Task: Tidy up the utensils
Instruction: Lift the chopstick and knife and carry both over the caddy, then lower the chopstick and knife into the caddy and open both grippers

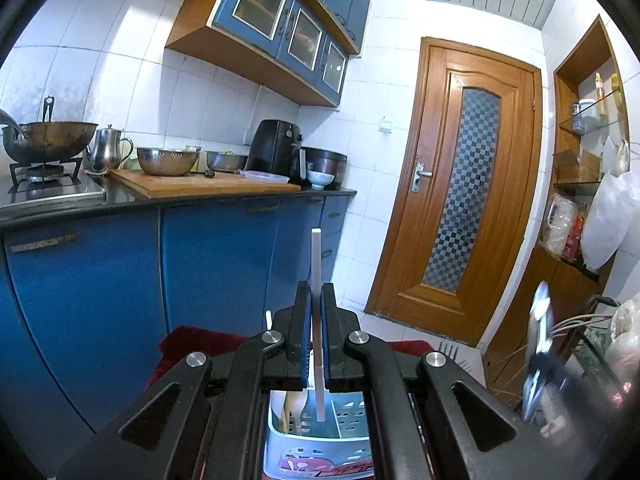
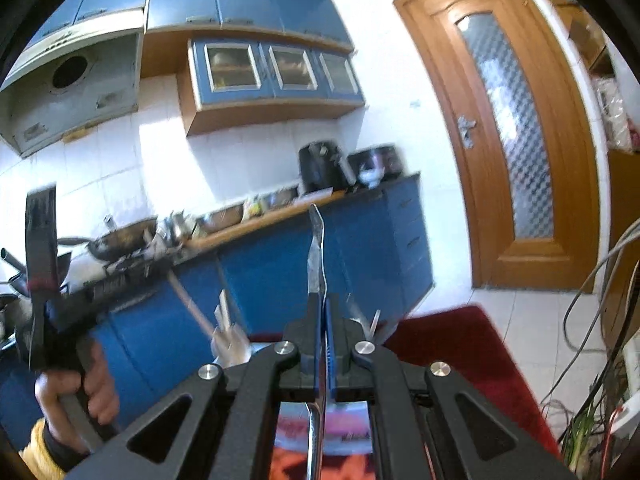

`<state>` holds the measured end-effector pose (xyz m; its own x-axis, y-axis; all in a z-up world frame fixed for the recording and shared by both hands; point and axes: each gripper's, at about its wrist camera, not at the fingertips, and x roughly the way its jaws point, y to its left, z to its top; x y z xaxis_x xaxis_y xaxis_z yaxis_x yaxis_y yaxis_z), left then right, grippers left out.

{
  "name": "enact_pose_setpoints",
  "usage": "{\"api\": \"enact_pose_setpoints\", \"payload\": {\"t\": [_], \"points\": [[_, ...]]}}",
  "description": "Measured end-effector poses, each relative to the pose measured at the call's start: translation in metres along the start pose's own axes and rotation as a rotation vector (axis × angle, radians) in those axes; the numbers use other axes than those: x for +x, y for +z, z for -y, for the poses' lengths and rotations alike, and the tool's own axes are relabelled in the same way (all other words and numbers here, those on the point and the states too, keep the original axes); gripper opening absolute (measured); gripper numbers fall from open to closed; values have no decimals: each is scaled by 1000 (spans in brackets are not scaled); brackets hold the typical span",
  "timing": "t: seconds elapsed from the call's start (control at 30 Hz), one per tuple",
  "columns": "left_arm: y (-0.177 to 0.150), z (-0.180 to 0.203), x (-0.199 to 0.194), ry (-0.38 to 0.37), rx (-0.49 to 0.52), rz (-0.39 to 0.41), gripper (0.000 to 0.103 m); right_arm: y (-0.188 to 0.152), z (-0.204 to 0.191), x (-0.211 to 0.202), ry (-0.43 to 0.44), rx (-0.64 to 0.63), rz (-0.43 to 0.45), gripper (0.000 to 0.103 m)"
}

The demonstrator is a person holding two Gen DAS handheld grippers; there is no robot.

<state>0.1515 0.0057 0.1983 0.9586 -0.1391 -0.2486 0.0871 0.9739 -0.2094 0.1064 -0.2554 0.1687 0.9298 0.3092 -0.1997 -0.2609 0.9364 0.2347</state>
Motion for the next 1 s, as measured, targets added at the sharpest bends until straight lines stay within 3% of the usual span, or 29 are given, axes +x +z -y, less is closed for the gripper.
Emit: {"api": "enact_pose_setpoints", "payload": {"t": [0.23, 0.53, 1.0], "points": [[-21, -5, 25, -6, -9, -47, 2, 15, 1, 28, -76, -56, 139, 3], [-42, 1, 35, 0, 54, -21, 2, 4, -1, 74, -151, -131, 250, 4], [-70, -2, 55, -26, 39, -85, 2, -37, 2, 94, -129, -167, 186, 4]]}}
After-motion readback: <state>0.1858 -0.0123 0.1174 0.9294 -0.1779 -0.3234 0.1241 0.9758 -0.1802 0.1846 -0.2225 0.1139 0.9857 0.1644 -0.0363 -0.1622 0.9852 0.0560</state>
